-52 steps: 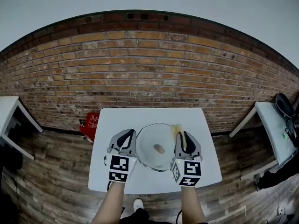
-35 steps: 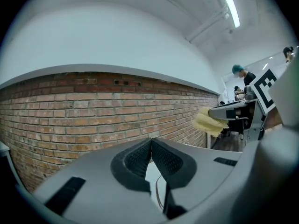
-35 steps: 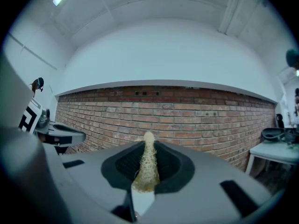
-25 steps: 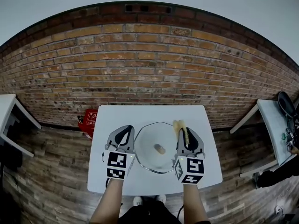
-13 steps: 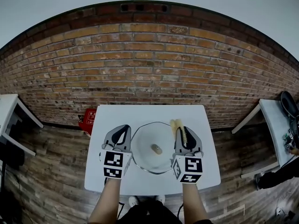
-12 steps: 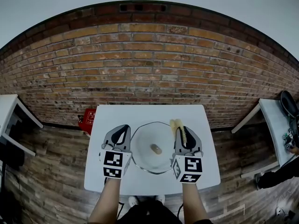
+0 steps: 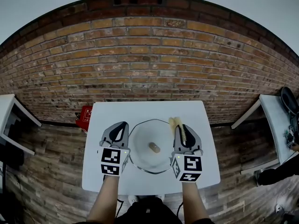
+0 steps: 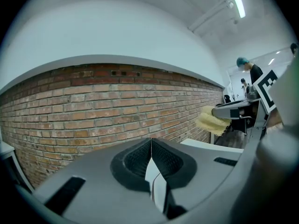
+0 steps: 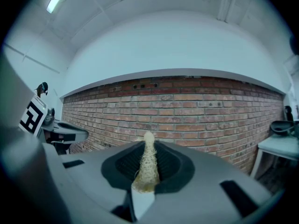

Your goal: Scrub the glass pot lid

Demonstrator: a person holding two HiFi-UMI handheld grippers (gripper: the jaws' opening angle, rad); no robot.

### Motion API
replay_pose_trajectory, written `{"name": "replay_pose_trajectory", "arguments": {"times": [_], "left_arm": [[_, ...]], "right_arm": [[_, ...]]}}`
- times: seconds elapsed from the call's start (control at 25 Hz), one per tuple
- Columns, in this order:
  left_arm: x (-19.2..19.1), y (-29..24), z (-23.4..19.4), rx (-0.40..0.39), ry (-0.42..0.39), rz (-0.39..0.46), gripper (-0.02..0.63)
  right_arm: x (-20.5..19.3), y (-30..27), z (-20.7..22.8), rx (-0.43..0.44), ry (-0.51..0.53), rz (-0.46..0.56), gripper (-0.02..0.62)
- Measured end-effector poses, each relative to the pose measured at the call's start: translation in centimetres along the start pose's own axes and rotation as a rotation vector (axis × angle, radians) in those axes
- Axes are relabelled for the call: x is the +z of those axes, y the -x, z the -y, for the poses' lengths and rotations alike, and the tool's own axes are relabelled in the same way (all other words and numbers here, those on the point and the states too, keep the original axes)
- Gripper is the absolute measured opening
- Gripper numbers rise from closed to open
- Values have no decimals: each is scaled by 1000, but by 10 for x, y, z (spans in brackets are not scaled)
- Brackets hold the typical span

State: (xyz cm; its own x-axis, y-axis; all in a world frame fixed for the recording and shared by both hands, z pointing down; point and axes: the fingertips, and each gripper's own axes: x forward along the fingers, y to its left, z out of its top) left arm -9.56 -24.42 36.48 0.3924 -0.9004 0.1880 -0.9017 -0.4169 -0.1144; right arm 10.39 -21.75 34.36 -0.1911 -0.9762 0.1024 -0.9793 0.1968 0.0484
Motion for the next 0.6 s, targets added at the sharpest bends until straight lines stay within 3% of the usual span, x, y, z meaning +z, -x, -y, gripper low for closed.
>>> {"name": "replay_pose_trajectory", "arguments": {"times": [0.6], "left_arm": [[-48,-25,4,-4,26,-102,12]], "right_arm": [[-54,-21,4,35,-24,-103,58]]}}
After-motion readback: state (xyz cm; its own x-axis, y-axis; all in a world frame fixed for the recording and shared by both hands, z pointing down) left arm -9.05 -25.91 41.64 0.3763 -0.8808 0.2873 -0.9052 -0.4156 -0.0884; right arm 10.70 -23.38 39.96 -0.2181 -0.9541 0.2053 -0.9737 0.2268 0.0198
